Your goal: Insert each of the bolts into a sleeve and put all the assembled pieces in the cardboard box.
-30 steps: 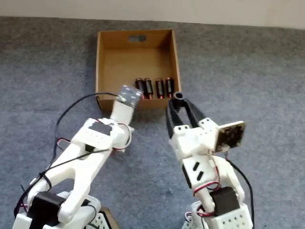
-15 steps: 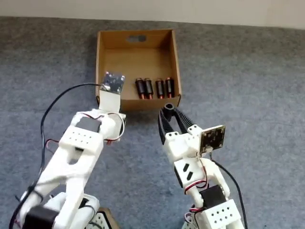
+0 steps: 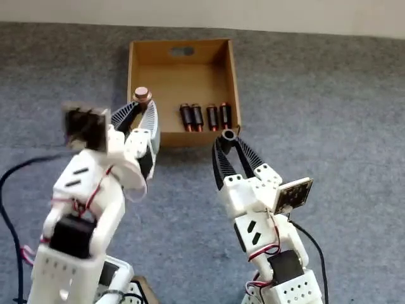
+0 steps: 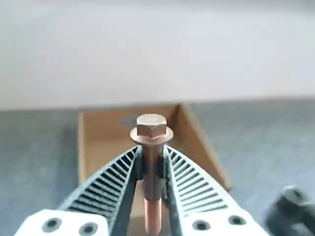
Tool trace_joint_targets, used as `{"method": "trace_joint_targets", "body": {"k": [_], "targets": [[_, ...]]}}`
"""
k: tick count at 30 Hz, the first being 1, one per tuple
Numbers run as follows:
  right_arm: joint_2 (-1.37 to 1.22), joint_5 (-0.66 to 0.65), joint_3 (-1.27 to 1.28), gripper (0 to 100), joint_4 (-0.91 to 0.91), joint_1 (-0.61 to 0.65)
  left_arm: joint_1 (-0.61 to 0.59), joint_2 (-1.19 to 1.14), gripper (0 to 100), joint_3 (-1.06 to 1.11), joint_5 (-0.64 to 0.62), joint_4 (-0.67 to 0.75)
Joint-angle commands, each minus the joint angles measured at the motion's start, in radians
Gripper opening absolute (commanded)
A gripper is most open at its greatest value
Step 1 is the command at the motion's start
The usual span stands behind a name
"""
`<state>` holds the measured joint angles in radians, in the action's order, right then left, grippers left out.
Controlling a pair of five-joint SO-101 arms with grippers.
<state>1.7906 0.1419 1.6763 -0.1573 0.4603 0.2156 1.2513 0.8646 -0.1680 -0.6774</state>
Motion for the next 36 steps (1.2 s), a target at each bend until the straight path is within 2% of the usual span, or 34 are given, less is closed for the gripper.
{"method": "trace_joint_targets", "body": {"k": [1,10,16,21,26,30,36], "targets": [[0.018,-0.015,0.111,0.5,0.024,0.008,0.082,0.081,1,-0.054,-0.041,0.072],[0.022,-0.015,0.120,0.5,0.024,0.008,0.177,0.079,1,-0.056,-0.044,0.301],[0.022,-0.015,0.120,0.5,0.024,0.008,0.302,0.077,1,-0.056,-0.041,0.318],[0.024,-0.015,0.120,0.5,0.024,0.008,0.311,0.008,1,-0.062,-0.040,0.327],[0.024,-0.015,0.120,0.5,0.024,0.008,0.317,-0.139,1,-0.065,-0.040,0.402],[0.024,-0.015,0.120,0.5,0.024,0.008,0.317,-0.177,1,-0.064,-0.040,0.477],[0.024,-0.015,0.120,0.5,0.024,0.008,0.357,-0.208,1,-0.056,-0.040,0.483]]}}
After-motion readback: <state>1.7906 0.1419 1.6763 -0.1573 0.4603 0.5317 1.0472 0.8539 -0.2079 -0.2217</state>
